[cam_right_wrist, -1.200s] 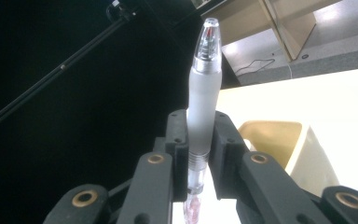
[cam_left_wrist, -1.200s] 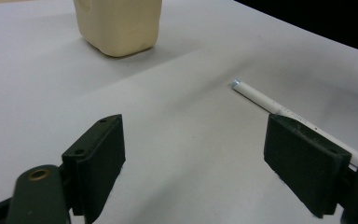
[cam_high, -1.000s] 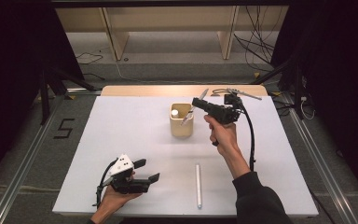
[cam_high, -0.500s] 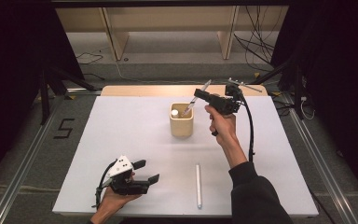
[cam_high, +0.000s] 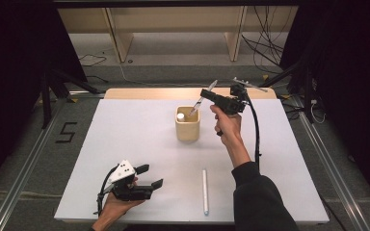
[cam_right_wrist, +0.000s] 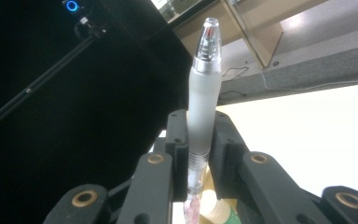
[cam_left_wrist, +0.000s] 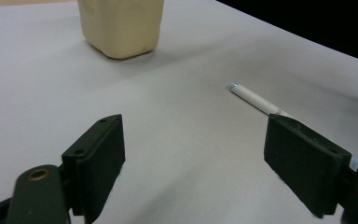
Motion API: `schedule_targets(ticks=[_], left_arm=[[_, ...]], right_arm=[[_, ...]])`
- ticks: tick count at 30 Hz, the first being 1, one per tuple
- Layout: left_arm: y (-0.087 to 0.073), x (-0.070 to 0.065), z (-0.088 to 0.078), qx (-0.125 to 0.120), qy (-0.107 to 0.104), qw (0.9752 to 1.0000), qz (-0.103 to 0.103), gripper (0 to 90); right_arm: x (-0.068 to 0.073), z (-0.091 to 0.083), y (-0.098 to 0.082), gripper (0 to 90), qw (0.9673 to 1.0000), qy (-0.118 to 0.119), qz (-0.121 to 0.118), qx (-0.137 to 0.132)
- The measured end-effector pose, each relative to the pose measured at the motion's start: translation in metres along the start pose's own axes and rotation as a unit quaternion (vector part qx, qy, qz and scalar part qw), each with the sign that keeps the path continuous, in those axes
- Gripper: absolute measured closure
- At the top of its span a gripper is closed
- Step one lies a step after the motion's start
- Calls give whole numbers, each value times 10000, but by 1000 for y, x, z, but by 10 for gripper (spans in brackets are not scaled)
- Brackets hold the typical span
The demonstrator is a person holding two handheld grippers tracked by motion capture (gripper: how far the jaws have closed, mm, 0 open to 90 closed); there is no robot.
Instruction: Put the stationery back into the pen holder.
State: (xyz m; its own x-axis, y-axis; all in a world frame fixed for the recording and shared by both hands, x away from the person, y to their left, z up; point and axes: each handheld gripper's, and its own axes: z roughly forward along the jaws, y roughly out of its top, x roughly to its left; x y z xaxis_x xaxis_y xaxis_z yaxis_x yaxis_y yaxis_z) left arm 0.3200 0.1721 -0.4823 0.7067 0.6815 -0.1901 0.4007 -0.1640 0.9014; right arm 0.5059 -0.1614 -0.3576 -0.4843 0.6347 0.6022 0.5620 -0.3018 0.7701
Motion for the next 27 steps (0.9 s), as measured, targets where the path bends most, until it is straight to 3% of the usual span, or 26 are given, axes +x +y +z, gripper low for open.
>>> schedule_targets(ticks=[16, 27], left_arm=[[0, 2, -3, -55, 20, 10000, -59, 196], [0, 2, -3, -45, 24, 10000, -78, 186]], right_arm=[[-4, 17, -3, 797, 9991, -358, -115, 198], [-6, 28, -10, 797, 9971, -561, -353, 363]])
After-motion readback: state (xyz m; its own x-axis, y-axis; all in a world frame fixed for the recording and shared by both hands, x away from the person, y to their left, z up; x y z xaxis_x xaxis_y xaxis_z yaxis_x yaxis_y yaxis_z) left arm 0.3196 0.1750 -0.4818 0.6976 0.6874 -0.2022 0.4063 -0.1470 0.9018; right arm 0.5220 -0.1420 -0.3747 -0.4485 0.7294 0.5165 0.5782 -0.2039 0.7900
